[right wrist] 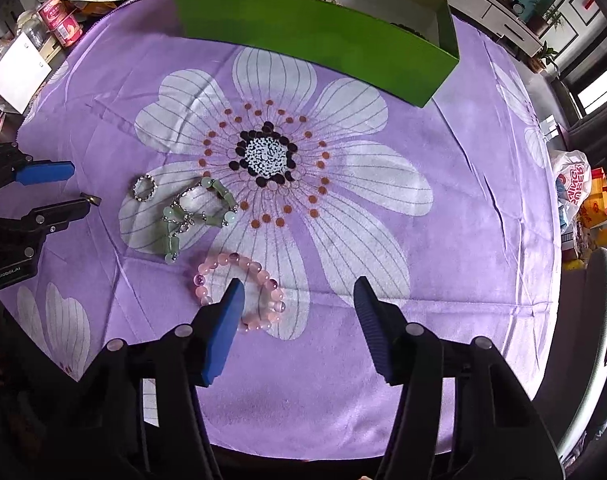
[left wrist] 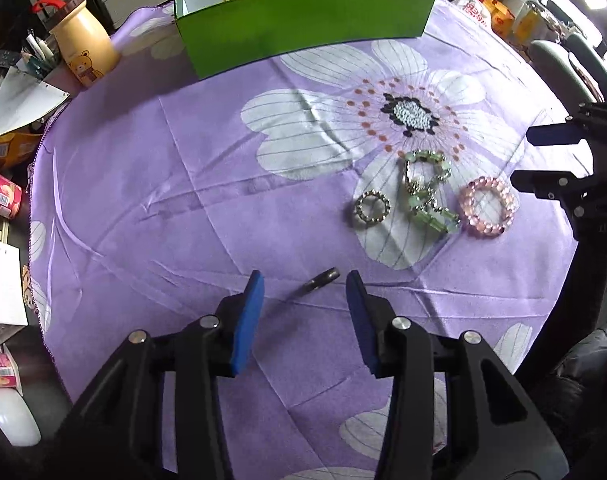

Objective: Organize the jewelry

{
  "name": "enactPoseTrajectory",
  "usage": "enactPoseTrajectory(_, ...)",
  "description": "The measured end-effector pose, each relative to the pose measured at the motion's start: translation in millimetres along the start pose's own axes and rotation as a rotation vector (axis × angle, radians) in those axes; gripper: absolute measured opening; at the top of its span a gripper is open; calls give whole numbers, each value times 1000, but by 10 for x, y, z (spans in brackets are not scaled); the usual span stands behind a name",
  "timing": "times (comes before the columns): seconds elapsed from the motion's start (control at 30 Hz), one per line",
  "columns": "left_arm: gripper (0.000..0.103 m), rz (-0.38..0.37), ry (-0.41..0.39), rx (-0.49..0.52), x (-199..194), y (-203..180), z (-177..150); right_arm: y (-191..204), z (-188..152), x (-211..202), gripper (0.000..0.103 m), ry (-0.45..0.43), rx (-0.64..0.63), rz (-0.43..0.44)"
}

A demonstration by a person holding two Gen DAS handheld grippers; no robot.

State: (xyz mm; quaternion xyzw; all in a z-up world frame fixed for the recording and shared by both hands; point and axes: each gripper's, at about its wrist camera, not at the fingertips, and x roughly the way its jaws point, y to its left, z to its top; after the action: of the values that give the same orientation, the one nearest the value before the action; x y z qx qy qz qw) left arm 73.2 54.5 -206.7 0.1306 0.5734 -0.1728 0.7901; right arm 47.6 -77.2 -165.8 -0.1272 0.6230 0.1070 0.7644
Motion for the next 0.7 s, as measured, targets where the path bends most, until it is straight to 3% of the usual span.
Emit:
enactPoseTrajectory(0.23, 42, -14, -40, 72, -20, -88, -26, -2, -22, 99, 54, 18, 2, -3)
enactPoseTrajectory(0.43, 42, -21, -10, 120, 82, -154, -47, 10, -1, 173, 54, 39, 4, 8)
enactPoseTrajectory(0.53, 42, -25, -10, 128, 119, -168, -44, 9, 15, 228, 45, 55, 10, 17)
enactPoseTrajectory(0.7, 42, -26, -18, 148, 138, -210, 33, 7, 31, 304, 43, 73, 22, 31)
